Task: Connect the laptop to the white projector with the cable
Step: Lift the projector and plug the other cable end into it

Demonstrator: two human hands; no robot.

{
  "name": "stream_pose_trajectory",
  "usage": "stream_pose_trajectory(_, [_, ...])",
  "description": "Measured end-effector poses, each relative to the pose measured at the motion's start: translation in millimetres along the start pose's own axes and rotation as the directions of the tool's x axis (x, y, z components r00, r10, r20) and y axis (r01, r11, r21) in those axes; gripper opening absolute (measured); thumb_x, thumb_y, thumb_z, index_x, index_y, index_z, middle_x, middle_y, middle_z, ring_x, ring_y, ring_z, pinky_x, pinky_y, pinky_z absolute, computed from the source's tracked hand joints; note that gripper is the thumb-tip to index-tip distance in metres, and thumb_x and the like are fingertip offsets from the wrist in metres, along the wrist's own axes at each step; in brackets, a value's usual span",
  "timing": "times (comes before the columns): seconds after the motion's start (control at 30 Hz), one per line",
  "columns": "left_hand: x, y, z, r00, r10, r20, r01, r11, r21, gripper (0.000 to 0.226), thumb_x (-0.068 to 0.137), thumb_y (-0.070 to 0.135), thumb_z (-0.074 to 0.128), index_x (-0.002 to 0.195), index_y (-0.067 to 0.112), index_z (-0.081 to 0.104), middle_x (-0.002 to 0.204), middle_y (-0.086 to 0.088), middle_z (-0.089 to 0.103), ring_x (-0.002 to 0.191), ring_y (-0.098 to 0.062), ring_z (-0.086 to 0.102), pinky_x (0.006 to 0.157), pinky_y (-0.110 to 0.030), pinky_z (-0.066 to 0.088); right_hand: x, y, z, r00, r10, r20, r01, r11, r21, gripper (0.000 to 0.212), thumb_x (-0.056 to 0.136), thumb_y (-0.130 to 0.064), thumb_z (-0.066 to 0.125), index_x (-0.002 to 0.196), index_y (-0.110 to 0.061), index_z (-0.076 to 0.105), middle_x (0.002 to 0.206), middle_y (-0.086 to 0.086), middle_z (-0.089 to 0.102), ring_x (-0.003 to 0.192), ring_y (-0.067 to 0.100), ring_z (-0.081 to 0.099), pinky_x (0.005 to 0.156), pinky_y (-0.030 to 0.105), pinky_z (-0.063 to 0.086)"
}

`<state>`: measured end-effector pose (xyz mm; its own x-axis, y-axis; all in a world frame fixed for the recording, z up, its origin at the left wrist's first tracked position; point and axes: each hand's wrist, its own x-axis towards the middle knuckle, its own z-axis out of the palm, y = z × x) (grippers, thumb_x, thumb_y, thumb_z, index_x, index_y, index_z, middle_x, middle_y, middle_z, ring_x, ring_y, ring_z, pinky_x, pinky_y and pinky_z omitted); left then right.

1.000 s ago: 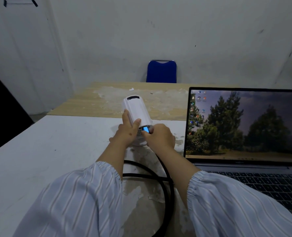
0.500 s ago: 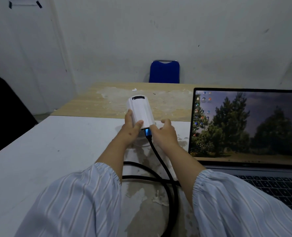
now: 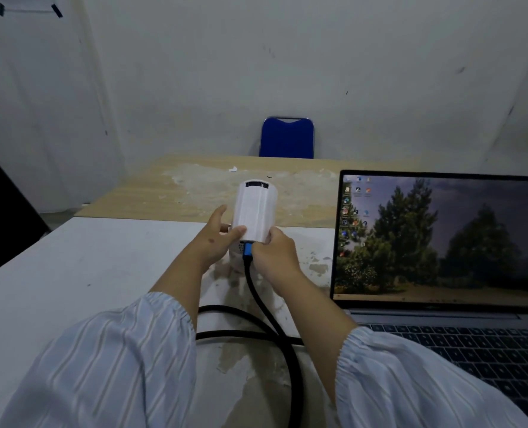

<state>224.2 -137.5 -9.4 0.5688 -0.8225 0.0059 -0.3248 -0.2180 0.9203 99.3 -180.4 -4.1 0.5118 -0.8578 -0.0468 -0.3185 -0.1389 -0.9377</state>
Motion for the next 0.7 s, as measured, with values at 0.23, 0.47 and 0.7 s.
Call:
stream_pose_trajectory(0.23, [0,-1,4,1.000,0.013,0.020,-0.011,0.996,-0.083,0.040,0.092,0.030,0.049,0.128,0.015,0.041,0.138,-0.009,0.047,0.113,-0.019,0.046,0.090,-0.036,0.038,-4,-2,2,0.998,0.017,-0.056,-0.018,1.000,-0.009,0.036,0.086,-0.015,0.045,0.121,-0.007,0.049,0.127,0.018,0.050,0.101,0.036,0.058,0.080,0.046,0.054])
stream_pose_trajectory(0.47, [-6,14,13,0.995,0.047,-0.088,-0.029,0.980,0.198,0.046,0.094,0.031,0.044,0.134,0.011,0.038,0.140,-0.013,0.045,0.120,-0.028,0.047,0.092,-0.038,0.040,-7,-1,-7,1.000,-0.022,-0.016,0.021,0.998,-0.051,0.036,0.087,-0.012,0.044,0.122,-0.008,0.048,0.126,0.018,0.051,0.103,0.036,0.058,0.085,0.047,0.055])
stream_pose_trajectory(0.7, [-20,28,19,0.992,0.069,-0.102,-0.020,0.908,0.418,0.052,0.093,0.029,0.045,0.140,0.018,0.027,0.148,-0.014,0.033,0.128,-0.035,0.041,0.105,-0.051,0.038,-16,1,-14,0.998,-0.037,0.042,0.039,0.998,-0.047,0.033,0.086,-0.011,0.044,0.118,-0.005,0.050,0.118,0.019,0.057,0.101,0.036,0.060,0.070,0.038,0.048])
